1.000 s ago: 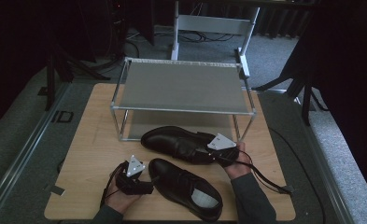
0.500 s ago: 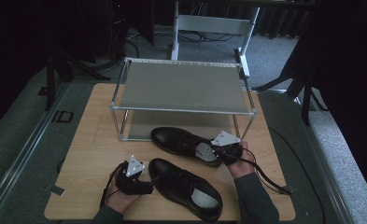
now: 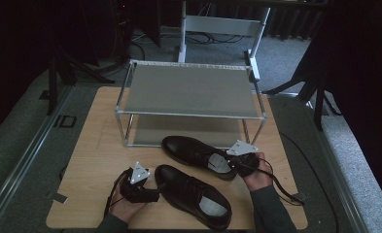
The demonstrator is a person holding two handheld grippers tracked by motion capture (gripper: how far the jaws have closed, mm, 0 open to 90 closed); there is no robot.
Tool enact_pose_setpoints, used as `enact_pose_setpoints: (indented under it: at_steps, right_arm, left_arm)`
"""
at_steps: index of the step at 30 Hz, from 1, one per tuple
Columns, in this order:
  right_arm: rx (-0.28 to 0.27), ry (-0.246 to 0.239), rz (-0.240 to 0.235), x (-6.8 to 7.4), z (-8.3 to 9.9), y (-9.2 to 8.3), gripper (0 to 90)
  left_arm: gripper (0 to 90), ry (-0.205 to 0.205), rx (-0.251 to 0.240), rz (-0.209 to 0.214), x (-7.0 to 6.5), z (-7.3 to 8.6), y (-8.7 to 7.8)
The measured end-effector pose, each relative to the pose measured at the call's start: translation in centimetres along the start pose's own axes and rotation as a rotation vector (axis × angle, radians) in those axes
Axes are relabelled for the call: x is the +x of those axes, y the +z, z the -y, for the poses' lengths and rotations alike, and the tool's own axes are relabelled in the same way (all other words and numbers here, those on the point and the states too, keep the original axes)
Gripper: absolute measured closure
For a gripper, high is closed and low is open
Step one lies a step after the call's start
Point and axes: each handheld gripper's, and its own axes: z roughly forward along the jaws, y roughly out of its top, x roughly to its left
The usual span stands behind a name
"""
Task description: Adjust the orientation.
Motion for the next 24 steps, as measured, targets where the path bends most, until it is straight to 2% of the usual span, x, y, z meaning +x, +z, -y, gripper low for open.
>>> enact_pose_setpoints:
  at_steps: [5,7,12,17,24]
  right_arm:
    - [0.008,0.012,-0.004,-0.2,0.9,-0.7,83.3]
    - [0.001,0.03,-0.01,-0.4,1.4,-1.1,83.2]
    - [0.01,0.039,-0.012,-0.6,1.7,-1.3,83.2]
    - [0.016,0.051,-0.013,-0.7,2.1,-1.7,83.2]
    - [0.022,0.063,-0.016,-1.0,2.7,-2.2,83.1]
  left_arm:
    - [16.1,0.004,-0.003,0.0,-0.1,0.0,-0.1]
    - [19.1,0.009,-0.006,-0.004,-0.2,0.0,-0.2]
    - [24.5,0.02,-0.018,-0.009,-0.6,0.1,-0.6]
    - [27.7,0.031,-0.038,0.005,-1.1,-0.1,-1.1]
    - [34.8,0.064,-0.081,0.05,-2.5,-0.4,-2.4]
